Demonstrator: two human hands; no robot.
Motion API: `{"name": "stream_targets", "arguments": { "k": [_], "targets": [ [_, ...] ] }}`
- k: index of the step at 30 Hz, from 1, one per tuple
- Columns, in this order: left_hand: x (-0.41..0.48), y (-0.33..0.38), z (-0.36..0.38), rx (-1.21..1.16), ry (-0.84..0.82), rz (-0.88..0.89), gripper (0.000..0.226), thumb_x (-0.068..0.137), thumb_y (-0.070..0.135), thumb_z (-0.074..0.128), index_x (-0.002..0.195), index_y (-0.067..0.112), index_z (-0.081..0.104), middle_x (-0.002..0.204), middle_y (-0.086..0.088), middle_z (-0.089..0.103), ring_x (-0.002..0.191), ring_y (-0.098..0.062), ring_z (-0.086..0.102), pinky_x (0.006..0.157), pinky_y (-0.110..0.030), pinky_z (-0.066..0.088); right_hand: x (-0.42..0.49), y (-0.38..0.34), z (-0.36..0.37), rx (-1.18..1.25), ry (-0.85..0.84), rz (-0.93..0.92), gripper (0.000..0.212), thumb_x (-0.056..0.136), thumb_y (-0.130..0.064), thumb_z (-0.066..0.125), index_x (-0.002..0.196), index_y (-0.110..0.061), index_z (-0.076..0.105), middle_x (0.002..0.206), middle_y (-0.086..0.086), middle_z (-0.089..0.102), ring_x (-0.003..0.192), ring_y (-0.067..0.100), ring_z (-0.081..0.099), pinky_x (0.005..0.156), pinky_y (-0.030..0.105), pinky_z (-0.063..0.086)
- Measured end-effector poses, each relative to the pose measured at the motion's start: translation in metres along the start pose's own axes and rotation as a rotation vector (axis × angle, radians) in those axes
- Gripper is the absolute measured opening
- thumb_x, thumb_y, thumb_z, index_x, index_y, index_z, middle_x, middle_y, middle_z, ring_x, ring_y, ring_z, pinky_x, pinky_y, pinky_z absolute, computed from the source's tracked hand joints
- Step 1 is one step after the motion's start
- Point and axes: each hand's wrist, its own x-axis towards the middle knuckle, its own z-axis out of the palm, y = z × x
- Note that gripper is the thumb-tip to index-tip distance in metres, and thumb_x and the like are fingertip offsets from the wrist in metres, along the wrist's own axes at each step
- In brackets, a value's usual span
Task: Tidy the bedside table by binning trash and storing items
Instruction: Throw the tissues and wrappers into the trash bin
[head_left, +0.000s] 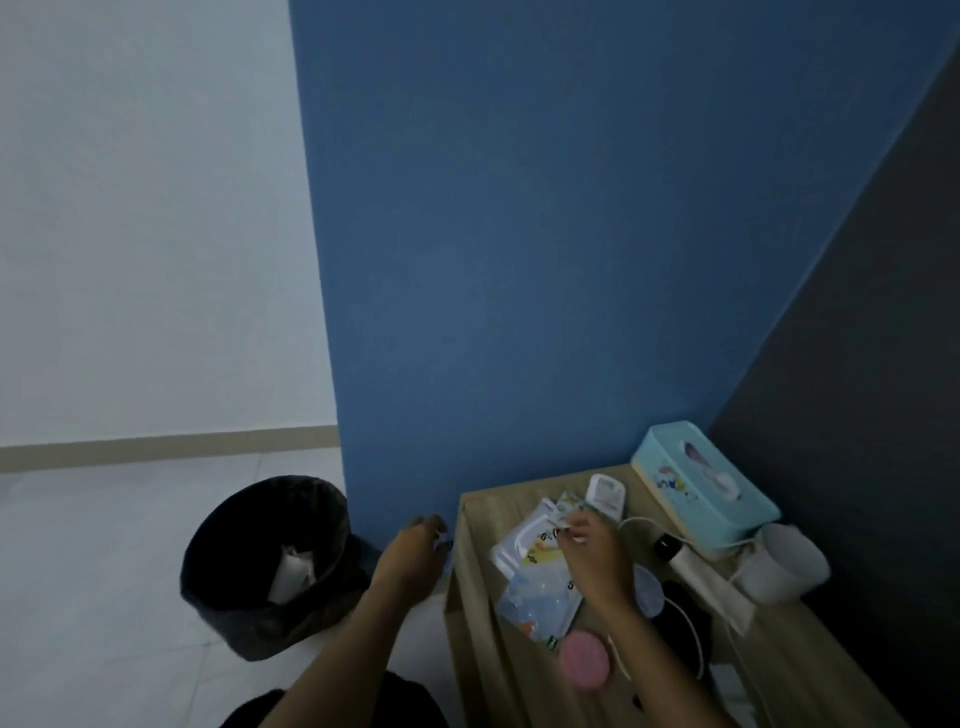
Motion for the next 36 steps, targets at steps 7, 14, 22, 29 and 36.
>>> {"name": "stream_targets", "arguments": {
  "k": [7,14,22,29,36],
  "targets": [
    [0.028,0.026,0.037,0.063,-0.005,0.010,0.049,0.098,0.032,0.045,0.142,0.015,0.037,0.147,-0.007,0.038,0.132,-0.025,0.043,0.105,-0.038,0.042,-0.003,0.045,0.006,-0.071,-0.035,0.107,0.034,0.080,-0.032,0.066,0.110,-0.016,0.061,0.110,0.006,0.066,0.102,0.025,0.062,0.087,0.035,0.051],
    [0.060,0.031,0.058,0.281,-0.108,0.144,0.062,0.103,0.033,0.030,0.153,0.020,-0.004,0.162,0.003,-0.008,0.150,-0.020,-0.005,0.115,-0.043,0.026,-0.001,0.036,0.040,-0.451,0.080,0.085,0.100,0.055,-0.065,0.074,0.139,-0.020,0.044,0.137,0.023,0.049,0.111,0.044,0.056,0.081,0.049,0.051],
    [0.065,0.016,0.075,0.383,-0.101,0.268,0.061,0.101,0.021,0.026,0.153,0.019,-0.005,0.161,0.003,-0.012,0.149,-0.017,-0.008,0.120,-0.034,0.007,0.005,0.038,0.056,-0.491,0.022,0.178,0.105,0.074,-0.072,0.054,0.152,-0.027,-0.001,0.160,0.015,-0.002,0.141,0.038,0.020,0.107,0.047,0.032],
    [0.065,0.014,0.079,0.302,-0.112,0.257,0.061,0.101,0.021,0.028,0.153,0.021,-0.005,0.155,0.011,-0.020,0.148,-0.012,-0.010,0.119,-0.032,0.011,0.005,0.034,0.058,-0.542,0.003,0.192,0.108,0.071,-0.067,0.056,0.152,-0.027,-0.002,0.159,0.013,-0.009,0.137,0.039,0.024,0.104,0.050,0.036],
    [0.065,0.017,0.069,0.350,-0.189,0.251,0.059,0.103,0.025,0.026,0.153,0.022,-0.004,0.162,0.003,-0.010,0.149,-0.016,-0.007,0.120,-0.036,0.011,0.009,0.022,0.044,-0.517,0.029,0.144,0.108,0.074,-0.060,0.057,0.150,-0.026,-0.011,0.160,0.013,-0.008,0.144,0.041,0.012,0.111,0.050,0.031]
  ]
}}
